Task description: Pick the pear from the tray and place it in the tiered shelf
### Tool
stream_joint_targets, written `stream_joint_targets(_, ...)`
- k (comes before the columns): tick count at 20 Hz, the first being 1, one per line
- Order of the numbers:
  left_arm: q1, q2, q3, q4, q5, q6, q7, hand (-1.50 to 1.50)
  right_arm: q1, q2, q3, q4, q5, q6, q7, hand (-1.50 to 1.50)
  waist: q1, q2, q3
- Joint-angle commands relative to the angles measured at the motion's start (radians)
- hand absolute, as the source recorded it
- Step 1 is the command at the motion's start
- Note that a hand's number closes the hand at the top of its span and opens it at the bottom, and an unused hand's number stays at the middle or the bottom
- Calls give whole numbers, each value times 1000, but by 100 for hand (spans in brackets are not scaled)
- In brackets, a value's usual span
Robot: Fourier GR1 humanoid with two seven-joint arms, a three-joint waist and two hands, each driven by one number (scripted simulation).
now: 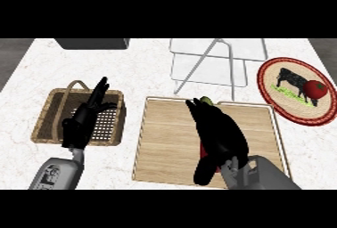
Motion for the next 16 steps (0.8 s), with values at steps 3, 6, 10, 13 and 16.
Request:
stream_joint_targets(3,22,-14,13,40,-8,-13,-26,0,46,23,9,14,61,56,80,-150,-1,3,-3)
stream_joint_targets(6,-56,-44,10,54,-21,-2,25,0,18,28,-46,55,52,95,53,-150,-2,4,-2)
stream_joint_targets(10,-24,-40,8,7,-34,-14,37,0,118,-21,-48,56,134,48,-63,-150,-3,3,-2)
stream_joint_targets(13,17,-30,27,40,-28,-39,-31,0,101,66,-17,96,168,69,-16,-150,0,3,-2)
stream_joint_targets(16,30,-65,11,37,-61,-13,-32,0,105,37,-98,121,165,93,-94,-150,0,3,-2)
